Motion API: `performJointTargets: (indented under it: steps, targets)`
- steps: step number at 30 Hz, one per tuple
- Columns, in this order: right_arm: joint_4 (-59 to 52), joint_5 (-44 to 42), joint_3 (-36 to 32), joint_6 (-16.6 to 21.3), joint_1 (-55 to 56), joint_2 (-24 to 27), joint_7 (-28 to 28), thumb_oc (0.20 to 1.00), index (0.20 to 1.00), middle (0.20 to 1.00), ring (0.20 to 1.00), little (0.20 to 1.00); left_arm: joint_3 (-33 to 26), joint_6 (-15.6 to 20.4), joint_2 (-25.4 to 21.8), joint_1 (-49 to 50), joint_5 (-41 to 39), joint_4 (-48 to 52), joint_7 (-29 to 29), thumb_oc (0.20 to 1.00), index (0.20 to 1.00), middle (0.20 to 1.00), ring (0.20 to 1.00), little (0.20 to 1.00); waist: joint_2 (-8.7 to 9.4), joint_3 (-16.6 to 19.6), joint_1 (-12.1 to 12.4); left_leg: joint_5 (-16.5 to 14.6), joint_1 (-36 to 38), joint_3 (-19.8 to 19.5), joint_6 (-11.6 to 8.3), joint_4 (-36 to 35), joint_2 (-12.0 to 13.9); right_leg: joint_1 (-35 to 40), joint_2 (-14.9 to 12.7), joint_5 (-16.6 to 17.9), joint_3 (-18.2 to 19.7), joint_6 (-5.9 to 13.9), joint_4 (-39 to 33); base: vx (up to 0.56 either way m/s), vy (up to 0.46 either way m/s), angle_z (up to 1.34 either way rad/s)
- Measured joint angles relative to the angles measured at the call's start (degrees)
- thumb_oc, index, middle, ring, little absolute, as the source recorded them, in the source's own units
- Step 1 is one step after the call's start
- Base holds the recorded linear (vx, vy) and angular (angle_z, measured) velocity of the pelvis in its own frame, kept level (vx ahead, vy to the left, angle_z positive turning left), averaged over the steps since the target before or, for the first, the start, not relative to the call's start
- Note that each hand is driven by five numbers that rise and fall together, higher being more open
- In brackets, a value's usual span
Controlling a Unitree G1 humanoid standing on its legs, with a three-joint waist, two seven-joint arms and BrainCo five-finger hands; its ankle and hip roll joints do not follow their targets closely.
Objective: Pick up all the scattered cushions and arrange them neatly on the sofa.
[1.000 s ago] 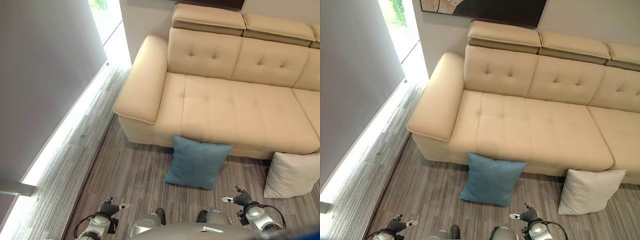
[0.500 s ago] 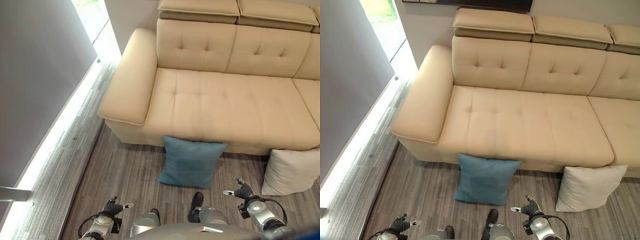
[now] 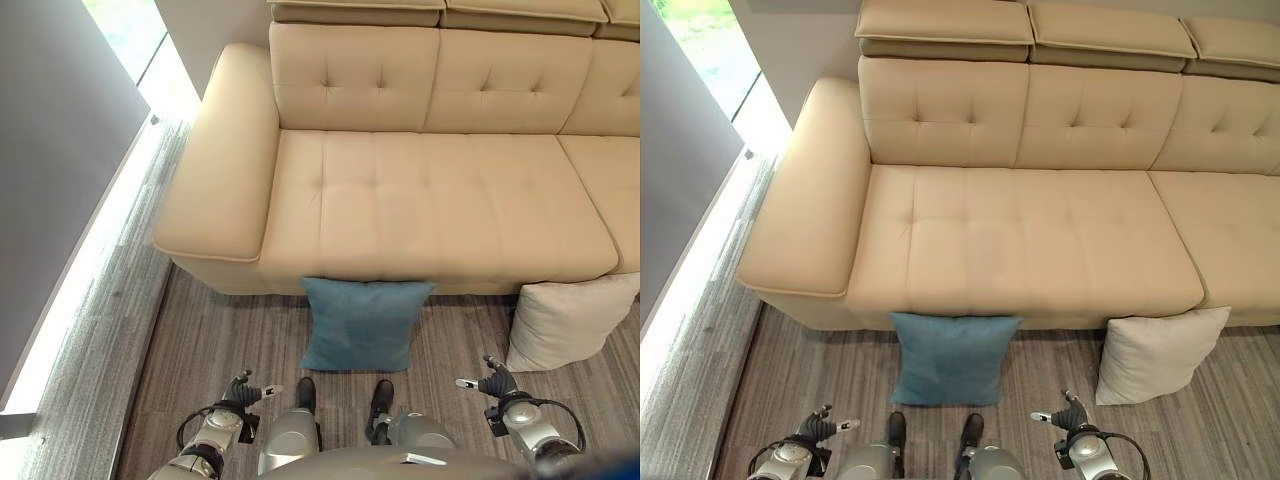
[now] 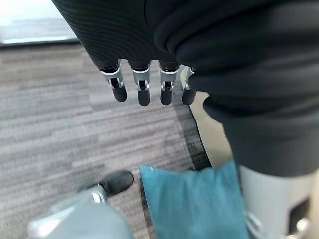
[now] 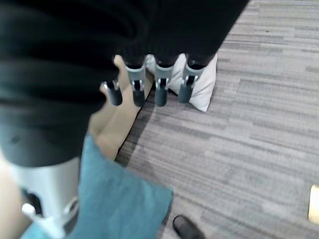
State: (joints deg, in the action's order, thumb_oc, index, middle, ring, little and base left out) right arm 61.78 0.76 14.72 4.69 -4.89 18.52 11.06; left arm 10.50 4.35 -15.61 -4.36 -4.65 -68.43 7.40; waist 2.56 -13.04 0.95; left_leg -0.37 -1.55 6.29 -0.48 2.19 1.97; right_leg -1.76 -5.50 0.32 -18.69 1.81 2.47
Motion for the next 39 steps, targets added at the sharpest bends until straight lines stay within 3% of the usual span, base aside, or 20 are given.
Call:
performJointTargets:
  steps: [5,9,12,17,24,27,30,39]
  targets:
    - [-2.3,0.0,-0.1,0.0,-1.2,-0.1,0.2,1.0,1.0,1.0,1.0,1.0,-2.5,0.1,-3.7,0.9,-3.8,1.9,0.1,1.0,1.0,1.0,1.0,1.0,2.12,-0.4,1.8,-1.1,-0.8,1.5,1.34,1.2,-1.3,-2.3,-2.0,-1.0,1.4,1.07,3.1,0.01,0.023,-0.12]
    - [-4.1,-0.2,-0.9,0.3,-2.8,0.0,0.9,1.0,1.0,1.0,1.0,1.0,-2.6,1.1,-3.3,0.5,-7.4,6.3,0.6,1.0,1.0,1.0,1.0,1.0,2.86,-1.6,1.9,-1.3,-3.9,1.3,1.38,3.4,-1.2,-5.1,-2.1,-1.2,1.5,1.08,4.4,-0.12,-0.021,0.01]
    - [-4.4,-1.3,-1.2,0.3,-8.9,0.3,3.3,1.0,1.0,1.0,1.0,1.0,-1.5,1.9,-2.6,-6.0,-10.6,10.4,2.6,1.0,1.0,1.0,1.0,1.0,2.27,-7.4,1.7,-1.5,-13.2,1.3,1.63,9.8,-0.4,-13.1,-2.4,-0.5,1.8,0.2,8.6,-0.23,-0.02,-0.01]
    - [-5.1,-4.6,-1.1,0.8,-24.4,2.4,9.2,1.0,1.0,1.0,1.0,1.0,1.9,4.6,-5.1,-23.1,-15.2,13.7,7.1,1.0,1.0,1.0,1.0,1.0,0.29,-17.2,0.0,-1.5,-36.2,1.3,1.63,20.6,0.9,-35.3,-3.5,0.1,2.3,-0.78,17.2,-0.2,0.009,-0.1]
    - [-7.9,-6.3,-1.0,1.7,-30.0,3.2,15.4,1.0,1.0,1.0,1.0,1.0,2.9,6.4,-5.1,-28.5,-19.6,15.1,11.5,1.0,1.0,1.0,1.0,1.0,0.25,-17.3,-0.9,-1.3,-46.3,1.5,2.54,23.4,1.2,-46.1,-3.9,0.1,2.9,-2.8,20.9,-0.08,0.021,-0.02]
    - [-9.1,-7.5,-1.4,2.0,-36.9,6.0,18.6,1.0,1.0,1.0,1.0,1.0,3.0,7.3,-5.8,-34.8,-19.8,15.4,13.8,1.0,1.0,1.0,1.0,1.0,0.14,-17.3,-1.6,-0.8,-55.5,1.7,3.01,25.9,1.0,-55.8,-4.8,0.2,3.4,-2.88,24.5,-0.04,0.029,0.04]
    - [-9.8,-8.7,-1.9,2.8,-43.8,7.5,20.5,1.0,1.0,1.0,1.0,1.0,4.2,7.5,-6.5,-42.2,-21.6,15.4,14.6,1.0,1.0,1.0,1.0,1.0,0.19,-17.4,-1.6,-0.9,-63.9,2.0,2.97,29.8,1.1,-64.6,-5.8,-0.2,3.8,-4.28,28.8,0.0,-0.008,0.01]
    - [-11.3,-14.8,-1.0,5.8,-51.8,10.2,21.5,1.0,1.0,1.0,1.0,1.0,7.8,8.3,-11.0,-52.8,-24.2,18.7,15.6,1.0,1.0,1.0,1.0,1.0,0.2,-17.2,-2.6,-1.2,-74.2,1.9,3.03,32.9,0.1,-76.6,-7.4,-2.6,5.1,-5.15,35.1,0.02,-0.004,0.07]
